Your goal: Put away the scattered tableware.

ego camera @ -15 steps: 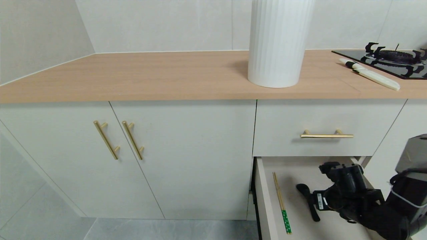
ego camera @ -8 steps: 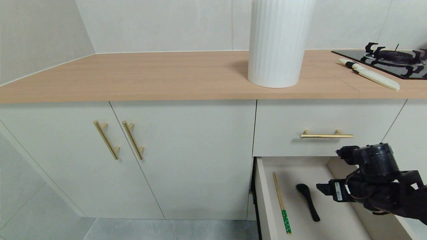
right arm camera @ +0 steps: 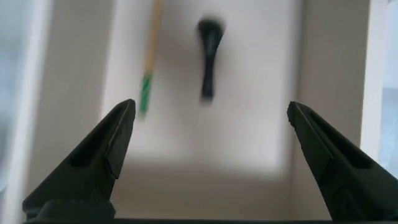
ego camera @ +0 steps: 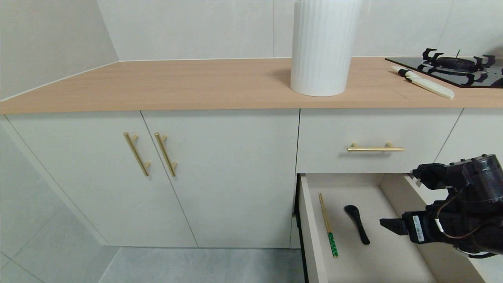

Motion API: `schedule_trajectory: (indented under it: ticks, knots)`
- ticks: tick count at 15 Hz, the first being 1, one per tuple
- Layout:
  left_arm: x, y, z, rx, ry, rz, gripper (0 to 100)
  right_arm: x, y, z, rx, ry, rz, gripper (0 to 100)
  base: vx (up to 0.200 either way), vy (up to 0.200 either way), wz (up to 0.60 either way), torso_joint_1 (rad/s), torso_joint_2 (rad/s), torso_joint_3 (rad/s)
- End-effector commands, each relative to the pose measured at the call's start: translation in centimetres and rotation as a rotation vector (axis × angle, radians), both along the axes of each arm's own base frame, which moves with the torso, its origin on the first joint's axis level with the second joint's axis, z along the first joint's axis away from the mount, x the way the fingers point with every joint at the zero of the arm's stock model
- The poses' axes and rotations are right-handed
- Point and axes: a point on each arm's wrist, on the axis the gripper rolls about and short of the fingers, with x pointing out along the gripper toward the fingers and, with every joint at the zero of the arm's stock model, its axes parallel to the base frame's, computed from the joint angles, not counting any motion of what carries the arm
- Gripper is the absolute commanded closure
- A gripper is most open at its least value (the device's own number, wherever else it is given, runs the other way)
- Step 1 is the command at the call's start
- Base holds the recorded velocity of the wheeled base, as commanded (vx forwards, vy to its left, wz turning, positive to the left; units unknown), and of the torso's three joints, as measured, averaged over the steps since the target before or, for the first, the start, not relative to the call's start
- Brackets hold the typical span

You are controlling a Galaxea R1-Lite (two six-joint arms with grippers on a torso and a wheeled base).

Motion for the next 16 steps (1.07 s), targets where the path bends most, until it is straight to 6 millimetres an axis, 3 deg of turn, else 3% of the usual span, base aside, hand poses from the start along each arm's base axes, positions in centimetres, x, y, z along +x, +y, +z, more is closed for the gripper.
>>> schedule_trajectory:
  ticks: [1, 3, 9, 11, 13, 16]
  knots:
    - [0.0, 0.0, 0.0, 0.000, 0.001, 0.001, 0, -0.7, -0.2, 1.8, 0.028, -0.041, 0.017, 0, -0.200, 0.000, 0.00, -0.002, 0.01, 0.002]
    - [0.0, 0.0, 0.0, 0.001, 0.001, 0.001, 0, -1.3, 0.1, 1.7, 0.019, 0.062, 0.059, 0, -0.200, 0.000, 0.00, 0.000, 0.00, 0.000]
    - [0.0, 0.0, 0.0, 0.000, 0.000, 0.001, 0, -2.3, 0.4, 1.3, -0.015, 0.321, 0.127, 0, 0.000, 0.000, 0.00, 0.000, 0.00, 0.000]
    - [0.0, 0.0, 0.0, 0.000, 0.000, 0.001, 0, -2.3, 1.5, -0.2, -0.070, 0.446, 0.167, 0, 0.000, 0.000, 0.00, 0.000, 0.00, 0.000]
    - [0.0, 0.0, 0.0, 0.000, 0.000, 0.001, 0, -1.6, 2.1, -1.3, -0.089, 0.499, 0.167, 0, 0.000, 0.000, 0.00, 0.000, 0.00, 0.000]
    - [0.0, 0.0, 0.0, 0.000, 0.000, 0.001, 0, 0.2, 3.3, -1.9, -0.062, 0.628, 0.028, 0, 0.000, 0.000, 0.00, 0.000, 0.00, 0.000]
